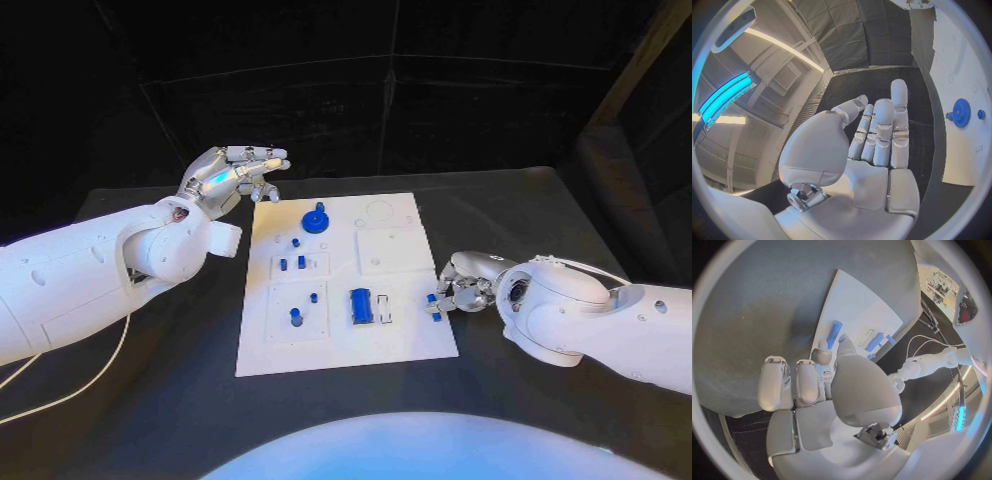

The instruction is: Assemble the parts on the task board

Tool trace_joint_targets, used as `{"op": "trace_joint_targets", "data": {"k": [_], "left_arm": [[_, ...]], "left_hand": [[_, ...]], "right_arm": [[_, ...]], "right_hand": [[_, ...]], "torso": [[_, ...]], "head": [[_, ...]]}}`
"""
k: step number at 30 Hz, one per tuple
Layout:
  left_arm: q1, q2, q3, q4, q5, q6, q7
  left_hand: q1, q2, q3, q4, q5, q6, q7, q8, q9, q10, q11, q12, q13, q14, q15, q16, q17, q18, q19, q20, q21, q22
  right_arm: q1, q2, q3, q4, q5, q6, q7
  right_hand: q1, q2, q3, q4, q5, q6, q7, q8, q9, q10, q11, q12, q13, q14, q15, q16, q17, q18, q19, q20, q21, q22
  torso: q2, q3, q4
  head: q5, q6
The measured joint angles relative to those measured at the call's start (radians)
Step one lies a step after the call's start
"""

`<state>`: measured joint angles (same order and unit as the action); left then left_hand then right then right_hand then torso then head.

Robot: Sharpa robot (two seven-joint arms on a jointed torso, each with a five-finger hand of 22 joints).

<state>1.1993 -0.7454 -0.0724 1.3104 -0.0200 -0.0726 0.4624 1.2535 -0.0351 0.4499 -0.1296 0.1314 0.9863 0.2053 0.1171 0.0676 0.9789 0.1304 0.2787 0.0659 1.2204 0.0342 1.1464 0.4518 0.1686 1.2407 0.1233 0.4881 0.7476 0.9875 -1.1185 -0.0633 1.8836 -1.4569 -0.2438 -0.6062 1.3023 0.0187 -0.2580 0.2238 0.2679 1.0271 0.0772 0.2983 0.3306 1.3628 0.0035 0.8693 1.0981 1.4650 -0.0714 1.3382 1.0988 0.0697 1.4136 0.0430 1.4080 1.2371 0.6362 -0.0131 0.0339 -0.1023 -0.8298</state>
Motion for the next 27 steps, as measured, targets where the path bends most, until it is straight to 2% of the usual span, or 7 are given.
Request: {"op": "trace_joint_targets", "data": {"k": [3, 10, 14, 17, 20, 24, 27], "left_arm": [[0.0, 0.0, 0.0, 0.0, 0.0, 0.0, 0.0], [0.0, 0.0, 0.0, -0.001, 0.0, 0.0, 0.0], [0.0, 0.001, 0.0, -0.001, 0.0, 0.001, 0.0], [0.0, 0.001, 0.0, -0.001, 0.0, 0.001, 0.0], [0.0, 0.001, 0.0, -0.001, 0.0, 0.002, 0.0], [0.0, 0.0, 0.0, -0.001, 0.0, 0.002, 0.0], [0.0, -0.001, -0.001, 0.0, 0.0, 0.003, 0.0]], "left_hand": [[0.0, 0.0, 0.0, 0.0, 0.0, 0.0, 0.0, 0.0, 0.0, 0.0, 0.0, 0.0, 0.0, 0.0, 0.0, 0.0, 0.0, 0.0, 0.0, 0.0, 0.0, 0.0], [0.0, 0.0, 0.0, 0.0, 0.0, 0.0, 0.0, 0.005, 0.0, 0.0, 0.0, 0.0, 0.0, 0.0, 0.0, 0.0, 0.0, 0.0, 0.0, 0.0, 0.0, -0.001], [0.0, 0.0, 0.0, 0.0, 0.0, 0.0, 0.0, 0.005, 0.0, 0.0, 0.0, 0.0, 0.0, 0.0, 0.0, 0.0, -0.001, 0.0, 0.0, 0.0, 0.0, -0.001], [0.0, 0.0, 0.0, 0.0, 0.0, 0.0, 0.0, 0.004, 0.0, 0.0, 0.0, 0.0, 0.0, 0.0, 0.0, 0.0, -0.001, 0.0, 0.0, 0.0, 0.0, -0.001], [0.0, 0.0, 0.0, 0.0, 0.0, 0.0, 0.0, 0.004, 0.0, 0.0, 0.0, 0.0, 0.0, 0.0, 0.0, 0.0, -0.001, 0.0, 0.0, 0.0, 0.0, -0.001], [0.0, 0.0, 0.0, 0.0, 0.0, 0.0, 0.0, 0.004, 0.0, 0.0, 0.0, 0.0, 0.0, 0.0, 0.0, 0.0, -0.001, 0.0, 0.0, 0.0, 0.0, -0.001], [0.0, 0.0, 0.0, 0.0, 0.0, 0.0, 0.0, 0.004, 0.0, 0.0, 0.0, 0.0, 0.0, 0.0, 0.0, 0.0, -0.001, 0.0, 0.0, 0.0, 0.0, -0.001]], "right_arm": [[0.0, 0.009, 0.0, -0.004, -0.005, 0.009, -0.004], [0.002, 0.037, 0.002, -0.015, -0.032, 0.026, -0.014], [0.003, 0.056, 0.005, -0.021, -0.069, 0.035, -0.023], [0.003, 0.066, 0.006, -0.021, -0.1, 0.039, -0.029], [0.002, 0.069, 0.007, -0.019, -0.125, 0.037, -0.034], [-0.001, 0.069, 0.006, -0.013, -0.14, 0.027, -0.039], [-0.003, 0.066, 0.004, -0.005, -0.139, 0.012, -0.041]], "right_hand": [[0.007, -0.005, 0.0, 0.0, 0.0, 0.004, -0.004, 0.0, 0.002, -0.004, -0.004, -0.003, -0.001, 0.0, 0.0, 0.0, -0.003, 0.0, 0.0, 0.0, -0.004, 0.0], [0.101, 0.012, 0.021, -0.051, 0.005, 0.008, -0.003, 0.006, 0.009, -0.007, -0.007, -0.016, -0.007, 0.0, 0.0, -0.005, -0.011, 0.0, 0.0, 0.0, -0.006, -0.005], [0.151, 0.025, 0.048, -0.082, -0.039, 0.009, -0.002, -0.009, 0.007, -0.011, -0.011, -0.032, -0.015, 0.0, 0.0, -0.012, -0.02, 0.0, -0.004, -0.004, -0.008, -0.009], [0.179, 0.047, 0.067, -0.105, -0.059, 0.006, 0.0, -0.017, -0.001, -0.017, -0.009, -0.039, -0.021, 0.0, 0.0, -0.018, -0.025, 0.0, -0.004, -0.004, -0.012, -0.009], [0.211, 0.079, 0.116, -0.123, -0.076, 0.004, 0.001, -0.029, -0.007, -0.024, -0.009, -0.045, -0.023, 0.0, 0.0, -0.018, -0.023, 0.0, -0.004, -0.004, -0.012, -0.009], [0.222, 0.09, 0.167, -0.129, -0.072, 0.001, 0.005, -0.041, -0.013, -0.025, -0.007, -0.045, -0.024, 0.0, 0.0, -0.018, -0.014, 0.0, -0.004, -0.004, -0.012, -0.004], [0.222, 0.09, 0.205, -0.123, -0.009, -0.003, 0.006, -0.056, -0.023, -0.027, -0.005, -0.045, -0.024, 0.0, 0.0, -0.018, -0.008, 0.0, -0.004, -0.004, -0.012, -0.001]], "torso": [[0.0, 0.0, 0.0], [0.0, 0.0, -0.0001], [0.0, 0.0, 0.0], [0.0, 0.0, 0.0], [0.0, -0.0001, 0.0], [0.0, -0.0006, 0.0003], [0.0, -0.0007, 0.0005]], "head": [[0.001, 0.0], [0.003, -0.002], [0.006, -0.005], [0.008, -0.006], [0.011, -0.007], [0.015, -0.008], [0.017, -0.008]]}}
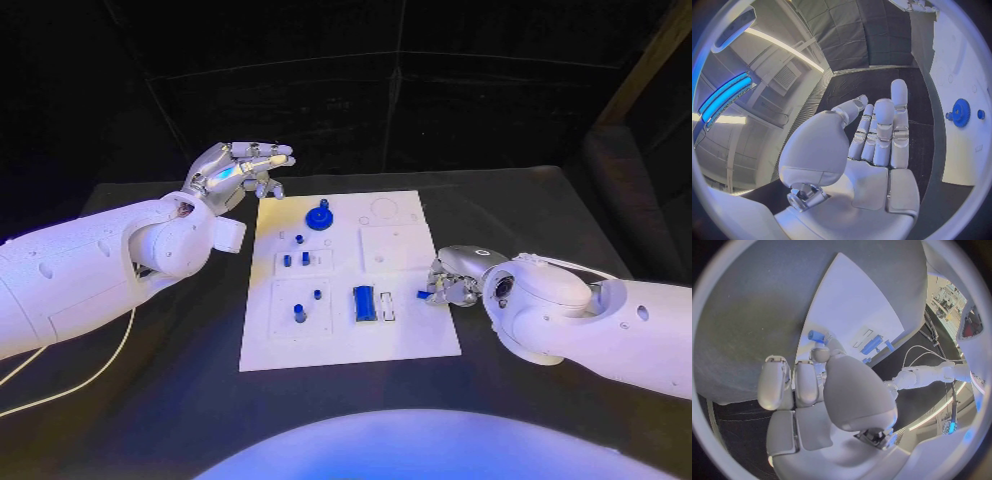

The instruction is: Assemble the parts on the task board

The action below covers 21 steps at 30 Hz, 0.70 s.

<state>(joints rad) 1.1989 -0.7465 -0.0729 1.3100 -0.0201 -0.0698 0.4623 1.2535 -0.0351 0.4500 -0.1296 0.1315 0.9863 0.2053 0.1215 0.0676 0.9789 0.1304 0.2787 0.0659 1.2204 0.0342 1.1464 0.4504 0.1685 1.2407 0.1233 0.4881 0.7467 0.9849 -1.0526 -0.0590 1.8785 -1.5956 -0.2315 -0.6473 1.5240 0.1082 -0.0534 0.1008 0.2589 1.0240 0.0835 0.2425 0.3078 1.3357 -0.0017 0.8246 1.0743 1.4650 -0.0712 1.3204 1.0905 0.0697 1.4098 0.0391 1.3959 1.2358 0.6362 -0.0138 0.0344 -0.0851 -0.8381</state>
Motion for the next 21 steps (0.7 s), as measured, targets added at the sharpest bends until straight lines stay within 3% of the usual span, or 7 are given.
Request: {"op": "trace_joint_targets", "data": {"k": [2, 3, 5, 7, 12, 15, 21], "left_arm": [[0.0, 0.0, 0.0, 0.0, 0.0, 0.001, 0.0], [0.0, -0.001, 0.0, 0.0, 0.0, 0.001, 0.0], [0.0, -0.001, 0.0, 0.001, 0.0, 0.002, 0.0], [0.0, -0.001, 0.0, 0.001, 0.0, 0.003, 0.0], [0.0, -0.001, 0.0, 0.001, 0.0, 0.007, 0.001], [0.0, -0.001, 0.0, 0.001, 0.0, 0.01, 0.001], [0.0, -0.002, 0.0, 0.003, 0.0, 0.013, 0.002]], "left_hand": [[0.0, 0.0, -0.006, 0.0, 0.0, 0.0, 0.0, 0.0, 0.0, 0.0, 0.0, 0.002, 0.0, 0.0, 0.0, 0.0, -0.001, 0.0, 0.0, 0.0, 0.0, 0.0], [0.0, 0.0, -0.007, 0.001, 0.0, 0.0, 0.0, 0.0, 0.0, 0.0, 0.0, 0.004, 0.0, 0.0, 0.0, 0.0, -0.002, 0.0, 0.0, 0.0, 0.0, -0.001], [0.0, 0.0, -0.007, 0.001, 0.0, 0.0, 0.0, 0.0, 0.0, 0.0, 0.0, 0.004, 0.0, 0.0, 0.0, 0.0, -0.002, 0.0, 0.0, 0.0, 0.0, -0.001], [0.0, 0.0, -0.007, 0.001, 0.0, -0.002, -0.002, 0.0, 0.0, 0.0, 0.0, 0.004, 0.0, 0.0, 0.0, 0.0, -0.002, 0.0, 0.0, 0.0, 0.0, -0.001], [0.0, 0.0, -0.016, 0.004, 0.0, -0.004, -0.004, 0.0, 0.0, 0.0, 0.0, 0.004, 0.0, -0.004, 0.004, 0.0, -0.003, 0.0, 0.0, 0.0, 0.0, -0.003], [0.0, 0.0, -0.016, 0.004, 0.0, -0.004, -0.004, 0.004, 0.0, -0.004, 0.004, 0.008, 0.0, -0.004, 0.004, 0.0, -0.003, 0.0, 0.0, 0.0, 0.0, -0.003], [0.0, 0.0, -0.015, 0.004, 0.0, -0.004, -0.004, 0.004, 0.0, -0.004, 0.004, 0.008, 0.0, -0.004, 0.004, 0.0, -0.003, 0.0, 0.0, 0.0, 0.0, -0.003]], "right_arm": [[-0.002, -0.002, -0.001, 0.005, 0.006, -0.012, 0.0], [-0.003, -0.003, -0.002, 0.008, 0.011, -0.021, 0.0], [-0.006, -0.004, -0.004, 0.014, 0.022, -0.035, 0.001], [-0.007, -0.004, -0.005, 0.022, 0.036, -0.052, 0.004], [-0.007, -0.003, -0.005, 0.037, 0.072, -0.098, 0.011], [-0.007, 0.001, -0.005, 0.041, 0.095, -0.123, 0.016], [-0.007, 0.016, -0.005, 0.042, 0.136, -0.162, 0.025]], "right_hand": [[-0.002, -0.018, 0.029, 0.027, 0.043, 0.002, 0.001, -0.009, -0.005, 0.0, 0.0, 0.0, -0.001, 0.0, 0.0, 0.0, 0.002, 0.0, 0.0, 0.0, 0.0, 0.001], [-0.027, -0.043, 0.082, 0.028, 0.063, 0.006, 0.005, -0.012, -0.005, 0.0, 0.0, 0.0, 0.0, 0.0, 0.0, 0.001, 0.004, 0.0, 0.0, 0.0, 0.0, 0.003], [-0.055, -0.089, 0.166, 0.018, 0.075, 0.009, 0.007, -0.02, -0.005, 0.002, -0.002, 0.0, 0.003, 0.0, 0.0, 0.005, 0.008, 0.0, 0.0, 0.0, 0.0, 0.006], [-0.084, -0.118, 0.222, 0.02, 0.078, 0.013, 0.007, -0.026, -0.005, 0.006, -0.005, 0.0, 0.005, 0.0, 0.0, 0.005, 0.011, 0.0, 0.0, 0.0, 0.0, 0.009], [-0.143, -0.177, 0.293, 0.042, 0.11, 0.034, -0.005, -0.026, -0.004, 0.023, -0.004, 0.024, 0.021, 0.0, 0.0, 0.016, 0.029, 0.0, 0.009, -0.002, 0.009, 0.026], [-0.165, -0.198, 0.314, 0.047, 0.136, 0.037, -0.008, -0.026, -0.002, 0.028, -0.006, 0.031, 0.026, 0.0, 0.0, 0.021, 0.035, 0.0, 0.013, -0.005, 0.013, 0.031], [-0.196, -0.211, 0.323, 0.054, 0.154, 0.043, -0.007, -0.026, 0.003, 0.035, -0.006, 0.038, 0.031, 0.0, 0.0, 0.025, 0.04, 0.0, 0.015, -0.003, 0.016, 0.036]], "torso": [[0.0, 0.0, 0.0001], [0.0, 0.0, 0.0001], [0.0, 0.0, 0.0001], [0.0, 0.0, 0.0001], [0.0, -0.0001, 0.0008], [0.0, -0.0001, 0.0009], [0.0, -0.0001, 0.0008]], "head": [[0.0, 0.0], [0.001, 0.0], [0.001, 0.0], [0.001, 0.0], [0.002, 0.0], [0.004, -0.001], [0.005, -0.002]]}}
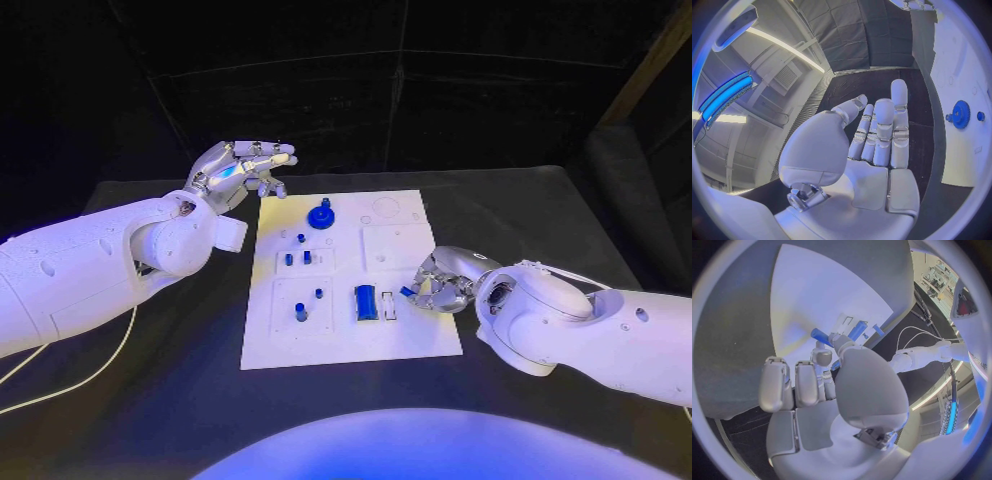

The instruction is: Assemble the parts on the task board

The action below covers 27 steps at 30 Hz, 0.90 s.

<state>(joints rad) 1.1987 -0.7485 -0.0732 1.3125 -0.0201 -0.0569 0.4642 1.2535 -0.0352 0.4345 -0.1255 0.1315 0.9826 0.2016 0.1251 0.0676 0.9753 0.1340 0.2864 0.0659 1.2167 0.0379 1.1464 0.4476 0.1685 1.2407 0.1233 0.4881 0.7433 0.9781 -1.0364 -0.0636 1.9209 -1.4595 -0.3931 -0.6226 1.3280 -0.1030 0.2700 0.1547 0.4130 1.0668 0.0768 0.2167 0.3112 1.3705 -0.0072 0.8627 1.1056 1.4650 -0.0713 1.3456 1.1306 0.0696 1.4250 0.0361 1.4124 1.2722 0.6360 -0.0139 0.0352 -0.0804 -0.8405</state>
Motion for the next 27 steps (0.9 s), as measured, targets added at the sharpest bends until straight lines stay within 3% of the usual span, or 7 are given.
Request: {"op": "trace_joint_targets", "data": {"k": [3, 11, 27], "left_arm": [[0.0, 0.0, 0.0, 0.001, 0.0, 0.001, 0.0], [0.0, -0.001, 0.0, 0.002, 0.0, 0.003, 0.0], [0.0, -0.002, 0.0, 0.002, 0.0, 0.004, 0.001]], "left_hand": [[0.0, 0.0, 0.0, 0.0, 0.0, 0.0, 0.0, 0.0, 0.0, 0.0, 0.0, 0.0, 0.0, 0.0, 0.0, 0.0, 0.0, 0.0, 0.0, 0.0, 0.0, 0.0], [0.0, 0.0, 0.0, 0.0, 0.0, 0.0, 0.0, 0.0, 0.0, 0.0, 0.0, 0.0, 0.0, 0.0, 0.0, 0.0, 0.0, 0.0, 0.0, 0.0, 0.0, 0.0], [0.0, 0.0, 0.0, 0.0, 0.0, 0.0, 0.0, 0.0, 0.0, 0.0, 0.0, 0.0, 0.0, 0.0, 0.0, 0.0, 0.0, 0.0, 0.0, 0.0, 0.0, 0.0]], "right_arm": [[0.0, 0.009, 0.0, -0.002, 0.019, -0.015, 0.003], [0.0, 0.046, 0.0, -0.02, 0.081, -0.034, 0.005], [0.0, 0.093, 0.0, -0.067, 0.136, 0.004, -0.017]], "right_hand": [[-0.015, -0.014, 0.001, -0.001, 0.017, 0.003, 0.0, 0.0, 0.002, 0.0, 0.0, 0.0, 0.001, 0.0, 0.0, 0.0, 0.001, 0.0, 0.001, 0.001, 0.0, 0.001], [-0.035, -0.027, -0.002, 0.005, 0.038, 0.005, -0.002, 0.0, 0.004, 0.007, 0.0, 0.005, 0.006, 0.0, 0.0, 0.003, 0.006, 0.0, 0.001, 0.001, 0.0, 0.004], [-0.097, -0.025, -0.045, 0.033, 0.039, 0.044, -0.016, 0.001, 0.01, 0.032, -0.011, 0.043, 0.032, 0.004, -0.004, 0.019, 0.033, 0.0, 0.016, -0.006, 0.014, 0.027]], "torso": [[0.0, -0.0003, -0.0002], [0.0, -0.0006, -0.0005], [0.0, -0.0006, -0.0004]], "head": [[0.0, 0.0], [0.002, 0.0], [0.01, -0.003]]}}
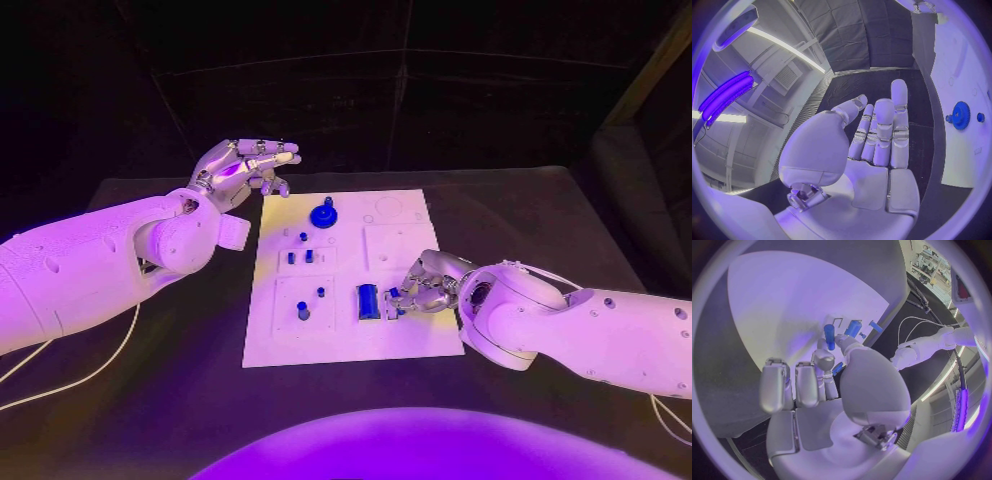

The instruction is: Assemble the parts on the task board

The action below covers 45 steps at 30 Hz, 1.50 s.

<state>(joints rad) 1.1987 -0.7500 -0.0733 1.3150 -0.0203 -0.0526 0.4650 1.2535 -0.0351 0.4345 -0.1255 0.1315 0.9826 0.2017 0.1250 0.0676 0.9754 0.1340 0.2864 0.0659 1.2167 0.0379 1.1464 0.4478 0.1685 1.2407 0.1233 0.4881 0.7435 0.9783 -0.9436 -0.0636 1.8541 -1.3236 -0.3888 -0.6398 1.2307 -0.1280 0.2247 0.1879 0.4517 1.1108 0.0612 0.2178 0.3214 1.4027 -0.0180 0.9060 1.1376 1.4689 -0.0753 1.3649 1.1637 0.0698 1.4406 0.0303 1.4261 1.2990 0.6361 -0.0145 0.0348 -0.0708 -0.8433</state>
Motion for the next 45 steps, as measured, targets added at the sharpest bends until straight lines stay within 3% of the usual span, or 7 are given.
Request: {"op": "trace_joint_targets", "data": {"k": [23, 45], "left_arm": [[0.0, 0.0, 0.0, -0.001, 0.0, 0.0, -0.001], [0.0, 0.004, -0.001, -0.006, 0.0, 0.003, -0.002]], "left_hand": [[0.0, 0.0, 0.0, 0.0, 0.0, 0.0, 0.0, 0.0, 0.0, 0.0, 0.0, 0.0, 0.0, 0.0, 0.0, 0.0, 0.0, 0.0, 0.0, 0.0, 0.0, 0.0], [0.0, 0.0, -0.006, 0.0, 0.0, 0.0, 0.0, 0.0, 0.0, 0.0, 0.0, 0.0, 0.0, 0.0, 0.0, 0.0, -0.001, 0.0, 0.0, 0.0, -0.004, -0.001]], "right_arm": [[0.001, 0.024, 0.001, -0.01, 0.006, 0.039, -0.02], [0.0, 0.014, 0.0, 0.003, 0.014, -0.024, 0.007]], "right_hand": [[-0.034, 0.018, -0.034, 0.018, -0.004, 0.031, -0.012, -0.001, 0.008, 0.016, -0.009, 0.016, 0.014, 0.0, -0.007, 0.007, 0.009, 0.0, 0.006, -0.006, 0.006, 0.009], [-0.025, 0.039, -0.038, 0.011, 0.02, 0.038, -0.019, 0.002, 0.017, 0.023, -0.016, 0.028, 0.027, 0.0, -0.014, 0.012, 0.016, 0.0, 0.011, -0.011, 0.01, 0.008]], "torso": [[0.0, 0.0011, -0.0016], [0.0, 0.0014, -0.0015]], "head": [[0.005, -0.003], [0.005, -0.004]]}}
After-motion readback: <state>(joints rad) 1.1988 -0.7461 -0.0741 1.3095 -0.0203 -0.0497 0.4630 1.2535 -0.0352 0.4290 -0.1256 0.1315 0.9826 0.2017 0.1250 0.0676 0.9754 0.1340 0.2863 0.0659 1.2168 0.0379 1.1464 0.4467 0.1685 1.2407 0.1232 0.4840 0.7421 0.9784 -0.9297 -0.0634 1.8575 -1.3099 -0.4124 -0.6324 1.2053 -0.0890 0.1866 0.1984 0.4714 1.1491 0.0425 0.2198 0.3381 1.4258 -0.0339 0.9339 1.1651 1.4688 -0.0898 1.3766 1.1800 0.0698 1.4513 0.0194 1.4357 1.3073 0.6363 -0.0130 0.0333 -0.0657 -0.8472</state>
